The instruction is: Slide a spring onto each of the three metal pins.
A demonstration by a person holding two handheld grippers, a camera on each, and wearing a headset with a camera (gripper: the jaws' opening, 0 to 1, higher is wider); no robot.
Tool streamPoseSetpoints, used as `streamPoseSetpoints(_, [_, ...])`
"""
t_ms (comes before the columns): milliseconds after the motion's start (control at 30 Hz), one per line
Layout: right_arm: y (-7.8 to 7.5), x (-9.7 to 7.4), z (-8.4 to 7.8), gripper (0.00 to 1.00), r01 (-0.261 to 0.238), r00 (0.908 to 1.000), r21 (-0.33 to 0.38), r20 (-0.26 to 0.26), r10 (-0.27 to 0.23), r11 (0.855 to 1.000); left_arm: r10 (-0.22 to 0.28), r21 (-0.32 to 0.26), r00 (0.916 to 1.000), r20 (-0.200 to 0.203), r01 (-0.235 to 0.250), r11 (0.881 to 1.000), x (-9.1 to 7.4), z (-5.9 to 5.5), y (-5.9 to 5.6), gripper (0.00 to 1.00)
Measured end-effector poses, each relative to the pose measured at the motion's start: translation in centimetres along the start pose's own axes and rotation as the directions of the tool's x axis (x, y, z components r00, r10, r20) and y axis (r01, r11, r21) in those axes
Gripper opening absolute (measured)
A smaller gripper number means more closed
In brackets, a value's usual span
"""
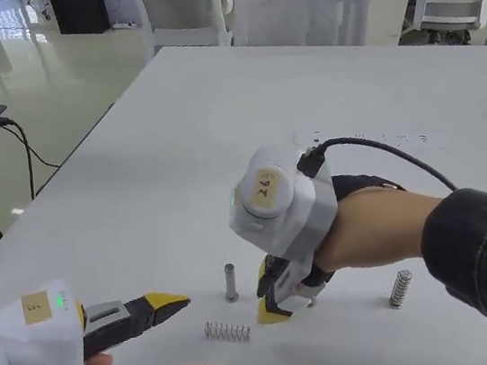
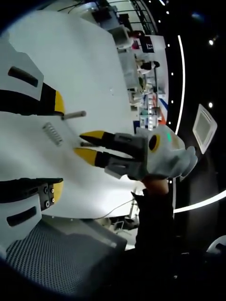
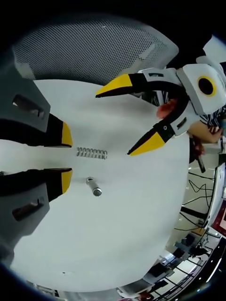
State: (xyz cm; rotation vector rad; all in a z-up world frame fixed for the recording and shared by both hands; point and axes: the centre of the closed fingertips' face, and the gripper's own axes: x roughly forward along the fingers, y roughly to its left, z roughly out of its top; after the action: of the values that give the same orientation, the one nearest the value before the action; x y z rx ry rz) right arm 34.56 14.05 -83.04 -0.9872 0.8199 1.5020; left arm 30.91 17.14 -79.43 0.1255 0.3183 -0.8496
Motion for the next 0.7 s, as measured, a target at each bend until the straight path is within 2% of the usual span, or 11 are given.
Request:
streamPoseSetpoints(333, [0.7, 1.7, 0.2, 0.12, -0.024, 0.9997, 0.001, -0.008, 0.024, 1.0, -0.001, -0.005, 1.0, -0.005, 0.001, 1.0, 0.0, -0.4, 0.0, 0.47])
streamPoseSetpoints(700, [0.7, 3.0, 0.2, 0.11, -0.021, 0.9997, 0.019, -0.012, 0.021, 1.0, 0.003, -0.006, 0.9999, -0.01, -0.003, 1.0, -0.1, -0.6, 0.0, 0.47])
